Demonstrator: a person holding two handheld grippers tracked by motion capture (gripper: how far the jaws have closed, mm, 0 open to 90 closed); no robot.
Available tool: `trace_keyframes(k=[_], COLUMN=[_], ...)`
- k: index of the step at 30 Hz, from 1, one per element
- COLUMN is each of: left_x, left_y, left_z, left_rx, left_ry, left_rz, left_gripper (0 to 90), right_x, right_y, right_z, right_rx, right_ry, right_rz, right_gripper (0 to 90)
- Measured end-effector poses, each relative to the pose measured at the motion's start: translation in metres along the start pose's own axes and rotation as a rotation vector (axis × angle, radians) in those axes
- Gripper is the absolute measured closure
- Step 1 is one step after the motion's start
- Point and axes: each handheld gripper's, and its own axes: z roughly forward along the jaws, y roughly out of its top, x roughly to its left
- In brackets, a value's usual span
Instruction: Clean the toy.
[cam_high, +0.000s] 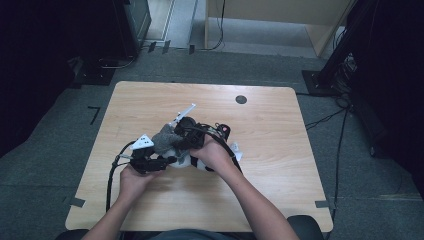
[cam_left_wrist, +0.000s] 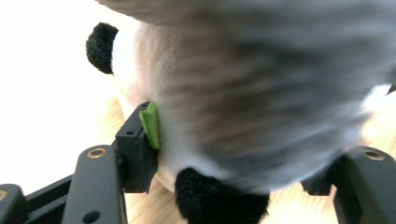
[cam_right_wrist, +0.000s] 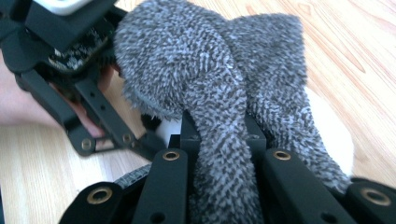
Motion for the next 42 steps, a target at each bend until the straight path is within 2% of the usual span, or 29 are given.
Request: trace_keyframes(k=[5, 8, 10, 12, 13, 14, 15, 16, 19, 22, 25, 26, 28, 31, 32, 33, 35, 39, 41, 42], left_x=[0.002, 0.001, 0.001, 0.000, 0.000, 0.000, 0.000, 0.000, 0.001, 0.001, 0.000, 0.000, 0.000, 0.000, -0.001, -0.001, -0.001, -0.001, -0.001, -0.001], left_y=[0.000, -0.001, -0.001, -0.001, -0.001, -0.001, 0.000, 0.000, -0.001, -0.002, -0.001, -0.001, -0.001, 0.000, 0.000, 0.001, 0.001, 0.000, 0.000, 0.000], left_z=[0.000, 0.000, 0.000, 0.000, 0.000, 0.000, 0.000, 0.000, 0.000, 0.000, 0.000, 0.000, 0.000, -0.001, -0.001, -0.002, -0.002, -0.001, 0.000, 0.000], left_rx=[-0.005, -0.007, -0.005, -0.006, -0.006, -0.007, -0.006, -0.007, -0.011, -0.016, -0.018, -0.018, -0.023, -0.023, -0.021, -0.017, -0.007, -0.004, -0.008, -0.008], left_ry=[-0.005, -0.003, -0.003, 0.001, 0.001, 0.000, -0.001, 0.000, -0.002, -0.002, -0.001, -0.001, -0.005, -0.005, -0.003, -0.001, 0.000, -0.001, -0.005, -0.007], left_rz=[-0.013, -0.010, -0.005, 0.006, 0.006, 0.005, 0.005, 0.004, -0.004, -0.007, -0.004, -0.004, -0.013, -0.015, -0.013, -0.016, -0.029, -0.016, -0.012, -0.013], left_gripper=[37.0, 37.1, 37.3, 37.4, 37.3, 37.3, 37.2, 37.0, 36.7, 36.6, 36.5, 36.3, 36.1, 36.1, 36.1, 36.1, 36.0, 35.9, 36.1, 36.2], right_x=[-0.008, -0.021, -0.027, -0.037, -0.037, -0.045, -0.052, -0.055, -0.051, -0.045, -0.036, -0.036, -0.024, -0.017, -0.014, -0.008, -0.003, -0.003, -0.005, -0.006], right_y=[-0.007, -0.015, -0.019, -0.024, -0.024, -0.028, -0.032, -0.033, -0.026, -0.018, -0.007, -0.007, 0.003, 0.008, 0.009, 0.011, 0.010, 0.005, -0.002, -0.003], right_z=[-0.010, -0.021, -0.027, -0.033, -0.033, -0.035, -0.037, -0.040, -0.041, -0.043, -0.045, -0.045, -0.039, -0.030, -0.024, -0.007, 0.002, 0.003, -0.001, -0.003], right_rx=[0.004, 0.012, 0.015, 0.032, 0.032, 0.029, 0.007, -0.001, -0.008, -0.040, -0.093, -0.093, -0.118, -0.112, -0.106, -0.079, -0.060, -0.059, -0.035, -0.033], right_ry=[-0.013, -0.026, -0.061, -0.143, -0.143, -0.140, -0.107, -0.116, -0.132, -0.142, -0.110, -0.110, -0.072, -0.063, -0.063, -0.026, -0.017, 0.006, 0.041, 0.044], right_rz=[0.008, 0.051, 0.064, 0.092, 0.092, 0.124, 0.152, 0.160, 0.148, 0.132, 0.126, 0.126, 0.115, 0.098, 0.092, 0.093, 0.081, 0.067, 0.060, 0.054], right_gripper=[78.5, 78.4, 78.3, 78.3, 78.3, 78.3, 78.3, 78.3, 78.4, 78.4, 78.3, 78.3, 78.2, 77.9, 77.8, 77.6, 77.6, 77.8, 78.1, 78.2])
